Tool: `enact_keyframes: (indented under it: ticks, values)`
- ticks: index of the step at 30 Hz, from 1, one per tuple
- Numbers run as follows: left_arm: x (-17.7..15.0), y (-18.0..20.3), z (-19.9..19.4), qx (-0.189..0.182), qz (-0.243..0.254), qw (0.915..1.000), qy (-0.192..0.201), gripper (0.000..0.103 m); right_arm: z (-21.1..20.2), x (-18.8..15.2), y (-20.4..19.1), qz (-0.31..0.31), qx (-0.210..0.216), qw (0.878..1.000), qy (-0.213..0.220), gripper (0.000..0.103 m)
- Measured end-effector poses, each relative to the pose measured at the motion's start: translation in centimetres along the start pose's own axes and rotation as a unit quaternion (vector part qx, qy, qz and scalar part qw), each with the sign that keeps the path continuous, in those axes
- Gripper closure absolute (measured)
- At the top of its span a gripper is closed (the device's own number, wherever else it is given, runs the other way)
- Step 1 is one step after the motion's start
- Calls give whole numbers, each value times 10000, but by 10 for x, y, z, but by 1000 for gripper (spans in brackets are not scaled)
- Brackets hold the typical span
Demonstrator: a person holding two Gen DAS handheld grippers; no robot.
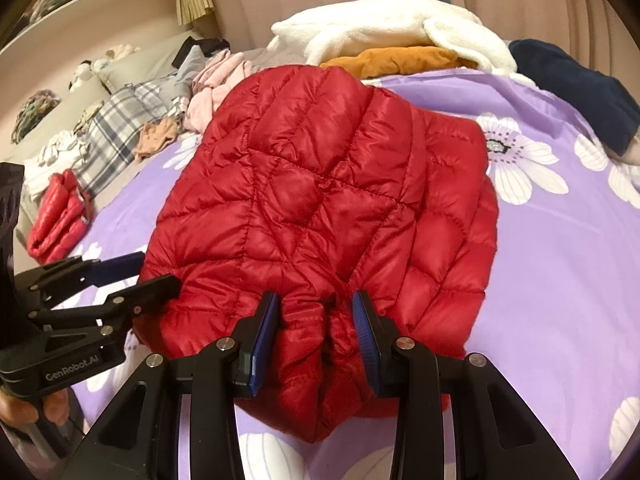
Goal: Fold large clothes
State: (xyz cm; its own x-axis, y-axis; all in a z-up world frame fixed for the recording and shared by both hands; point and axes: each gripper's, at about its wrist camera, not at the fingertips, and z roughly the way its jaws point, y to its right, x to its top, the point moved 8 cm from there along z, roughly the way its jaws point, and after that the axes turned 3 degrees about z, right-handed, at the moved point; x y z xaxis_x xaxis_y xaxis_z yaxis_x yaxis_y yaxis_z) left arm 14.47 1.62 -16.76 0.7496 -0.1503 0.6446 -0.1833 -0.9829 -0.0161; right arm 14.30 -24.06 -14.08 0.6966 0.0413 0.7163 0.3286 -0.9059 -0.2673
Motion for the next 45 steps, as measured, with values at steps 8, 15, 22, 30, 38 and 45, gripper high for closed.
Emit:
enact_keyframes:
  ticks: [8,15,22,30,38,45]
  values:
    - [-4,-6,-31,378,-109,9992,82,26,-35,0,-2,96,-133,9997,153,59]
    - [0,-7,-69,595,-151,9978,259,4,-75,7,3,253,-379,9985,317,27]
    - [3,-6,-107,701,-273,9963,414,0,-109,14,-4,279,-504,9973,462,9]
    - [0,-3,-126,651,-357,9960,490,0,-119,11,-11,203,-513,9969,553,1]
    - [1,0,-131,684,-287,9960,492,0,-118,8,-14,256,-597,9968,476,1]
    - [3,4,-132,662,-232,9963,492,0,-122,9,-16,228,-627,9965,509,1]
